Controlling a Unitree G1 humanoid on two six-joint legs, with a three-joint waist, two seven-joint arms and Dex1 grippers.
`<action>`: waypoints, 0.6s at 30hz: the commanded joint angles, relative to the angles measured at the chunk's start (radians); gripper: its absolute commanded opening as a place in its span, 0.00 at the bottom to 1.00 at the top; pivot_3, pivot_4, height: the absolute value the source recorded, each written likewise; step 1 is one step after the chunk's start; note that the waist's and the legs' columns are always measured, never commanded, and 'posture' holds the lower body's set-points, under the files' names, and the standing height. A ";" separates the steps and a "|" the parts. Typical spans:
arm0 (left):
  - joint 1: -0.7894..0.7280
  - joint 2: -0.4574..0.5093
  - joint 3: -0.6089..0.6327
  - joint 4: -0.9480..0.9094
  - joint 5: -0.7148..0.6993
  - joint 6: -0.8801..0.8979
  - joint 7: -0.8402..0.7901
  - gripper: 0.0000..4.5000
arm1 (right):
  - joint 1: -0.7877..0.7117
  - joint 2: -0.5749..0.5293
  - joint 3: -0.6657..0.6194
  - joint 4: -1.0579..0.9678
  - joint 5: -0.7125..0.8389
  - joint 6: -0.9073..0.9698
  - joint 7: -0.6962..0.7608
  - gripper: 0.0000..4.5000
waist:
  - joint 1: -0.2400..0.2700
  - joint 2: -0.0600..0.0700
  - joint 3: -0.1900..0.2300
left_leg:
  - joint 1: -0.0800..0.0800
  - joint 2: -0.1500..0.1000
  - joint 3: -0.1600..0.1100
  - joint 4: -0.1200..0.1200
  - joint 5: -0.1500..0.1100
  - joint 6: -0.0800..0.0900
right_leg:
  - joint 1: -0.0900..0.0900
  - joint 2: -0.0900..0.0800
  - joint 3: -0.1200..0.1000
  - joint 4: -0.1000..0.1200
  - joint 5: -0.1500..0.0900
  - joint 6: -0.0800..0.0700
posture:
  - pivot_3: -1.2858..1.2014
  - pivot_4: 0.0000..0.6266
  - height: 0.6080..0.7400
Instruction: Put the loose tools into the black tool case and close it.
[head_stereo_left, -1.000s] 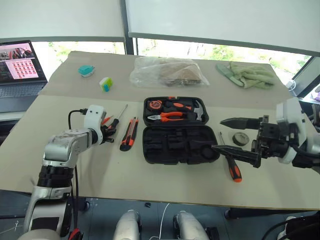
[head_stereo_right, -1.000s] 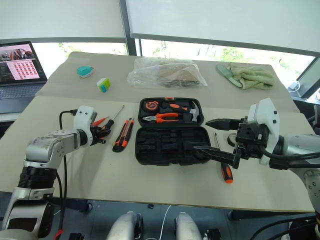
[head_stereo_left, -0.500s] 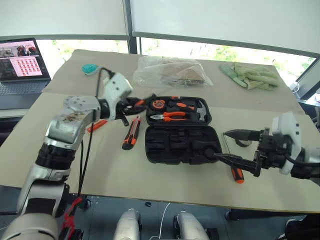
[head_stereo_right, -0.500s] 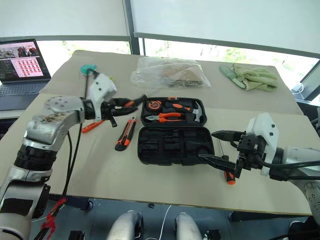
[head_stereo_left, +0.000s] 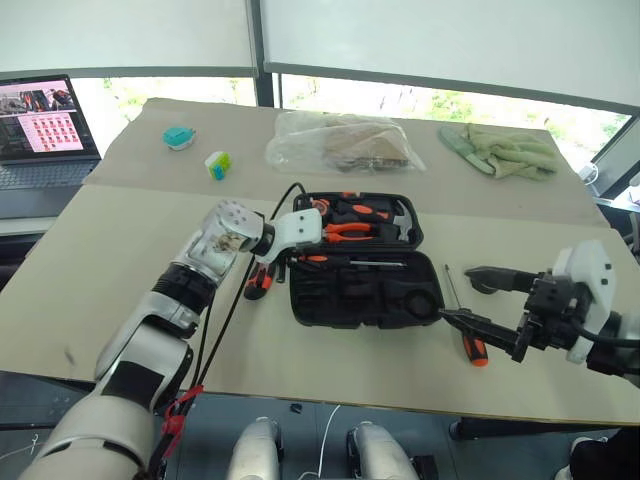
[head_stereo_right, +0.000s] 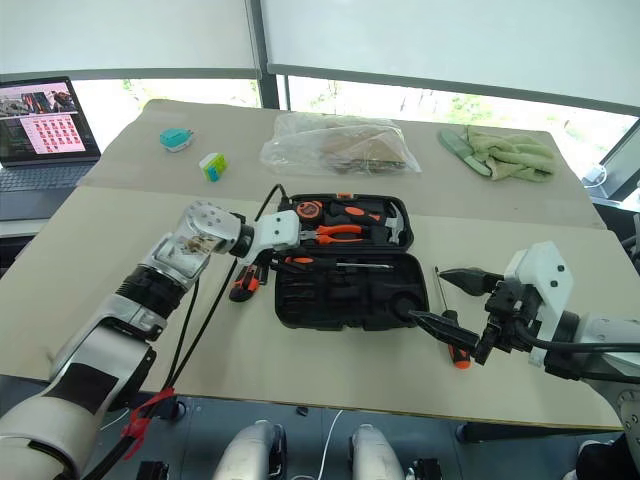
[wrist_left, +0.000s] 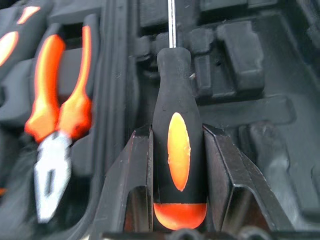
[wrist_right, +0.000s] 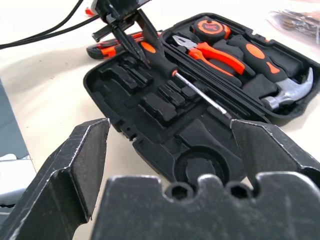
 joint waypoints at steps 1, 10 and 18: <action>-0.061 -0.024 0.021 0.053 0.056 0.018 0.077 0.20 | 0.011 0.010 -0.047 -0.045 0.014 -0.017 -0.020 1.00 | 0.000 0.000 0.000 | 0.000 0.000 -0.001 0.000 0.000 0.000 | 0.000 0.000 0.000 0.000 0.000 0.000 | 0.52 0.24 1.00; -0.068 -0.036 0.050 0.049 0.035 -0.036 0.020 0.54 | 0.015 0.015 -0.056 -0.055 0.041 -0.013 -0.036 1.00 | 0.001 0.000 0.000 | 0.000 0.000 -0.003 0.000 0.000 0.000 | 0.000 0.000 -0.001 0.000 0.000 0.000 | 0.52 0.24 1.00; -0.107 -0.057 0.096 0.068 0.025 -0.040 0.003 0.64 | 0.005 0.018 -0.027 -0.042 0.025 -0.021 -0.045 1.00 | 0.002 0.000 0.000 | -0.002 0.000 -0.004 0.003 0.000 0.000 | 0.001 0.000 -0.002 0.001 0.000 0.000 | 0.52 0.24 1.00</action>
